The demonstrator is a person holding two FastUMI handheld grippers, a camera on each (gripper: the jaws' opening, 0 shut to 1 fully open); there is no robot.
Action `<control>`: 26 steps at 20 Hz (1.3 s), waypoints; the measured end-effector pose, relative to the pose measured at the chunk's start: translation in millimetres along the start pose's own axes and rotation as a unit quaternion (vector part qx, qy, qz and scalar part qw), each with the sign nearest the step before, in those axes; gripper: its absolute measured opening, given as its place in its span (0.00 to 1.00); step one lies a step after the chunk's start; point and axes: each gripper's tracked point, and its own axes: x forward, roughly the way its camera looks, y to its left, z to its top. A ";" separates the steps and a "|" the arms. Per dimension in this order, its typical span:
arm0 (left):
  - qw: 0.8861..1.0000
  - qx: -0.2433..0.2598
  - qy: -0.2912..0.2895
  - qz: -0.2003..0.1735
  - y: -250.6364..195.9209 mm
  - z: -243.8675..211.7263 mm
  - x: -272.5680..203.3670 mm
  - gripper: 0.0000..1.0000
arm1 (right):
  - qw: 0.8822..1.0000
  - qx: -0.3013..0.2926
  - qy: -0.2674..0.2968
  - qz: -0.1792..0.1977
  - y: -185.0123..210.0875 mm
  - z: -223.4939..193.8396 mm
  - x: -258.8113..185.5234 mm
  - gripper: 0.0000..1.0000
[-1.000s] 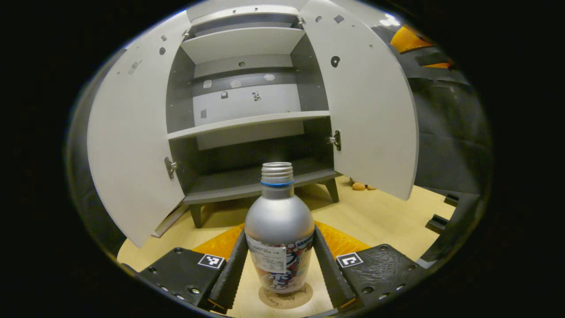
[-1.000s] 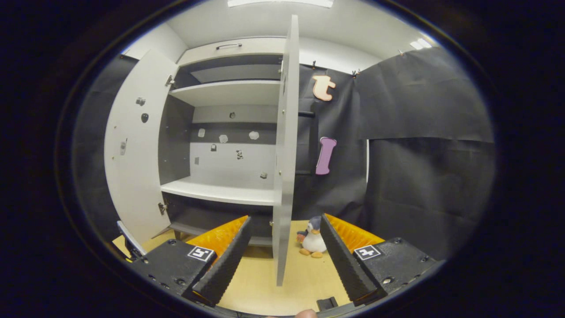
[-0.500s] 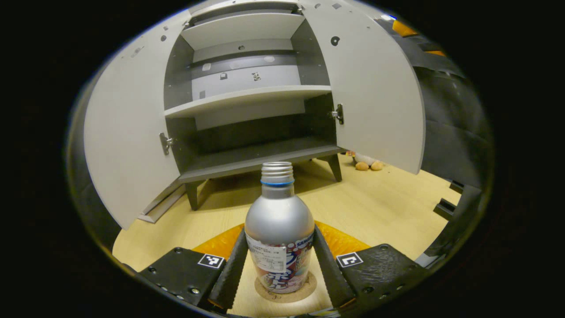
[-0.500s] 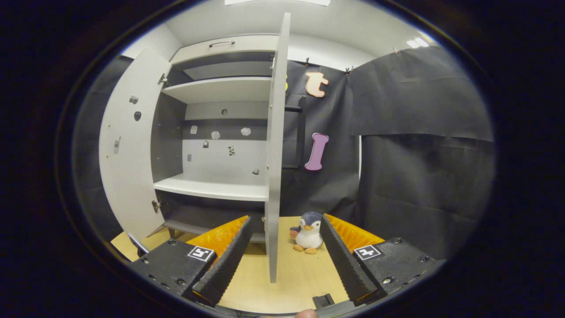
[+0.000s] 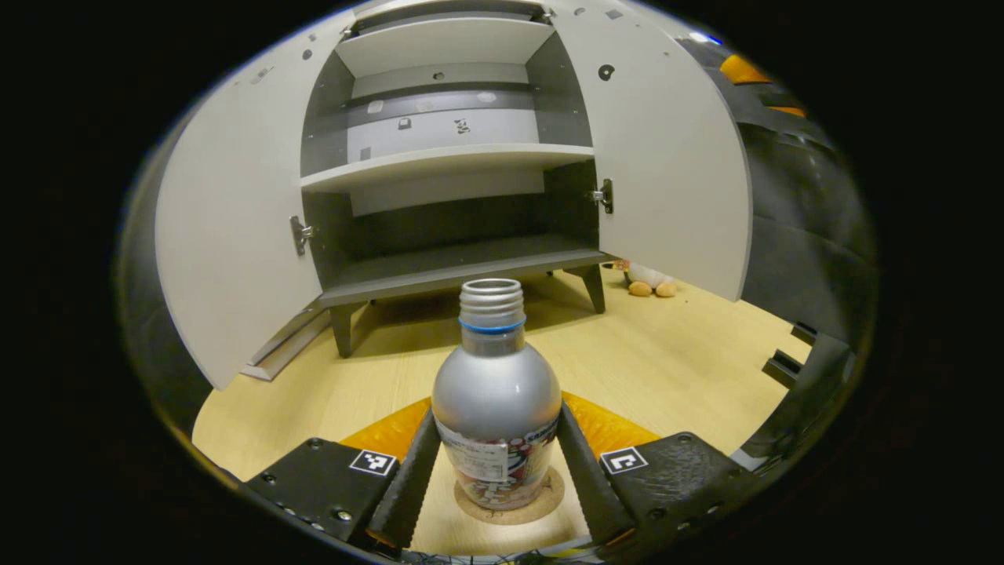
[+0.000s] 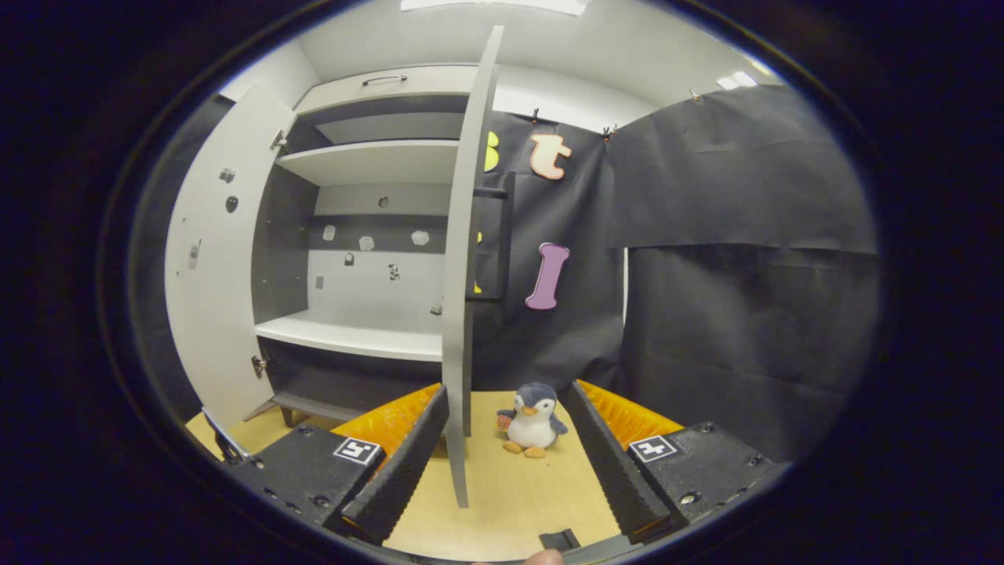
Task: Grasp the bottle in the cabinet with the left hand and place it on the coaster, then close the right door with the right hand and the left door with the left hand.
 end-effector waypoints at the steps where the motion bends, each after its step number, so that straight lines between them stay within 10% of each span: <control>1: 1.000 0.004 0.003 -0.002 -0.4 -1.1 -2.3 0.80 | 1.000 0.002 0.000 -0.003 -4.4 0.0 0.1 0.99; 14: 1.000 0.010 0.009 0.012 11.5 28.7 -21.5 0.92 | 0.997 0.029 -0.068 -0.032 -53.2 50.2 22.3 0.98; 26: 0.998 -0.020 -0.041 0.054 22.9 109.4 -56.2 0.96 | 0.991 0.030 -0.130 0.017 -50.7 125.9 63.1 0.98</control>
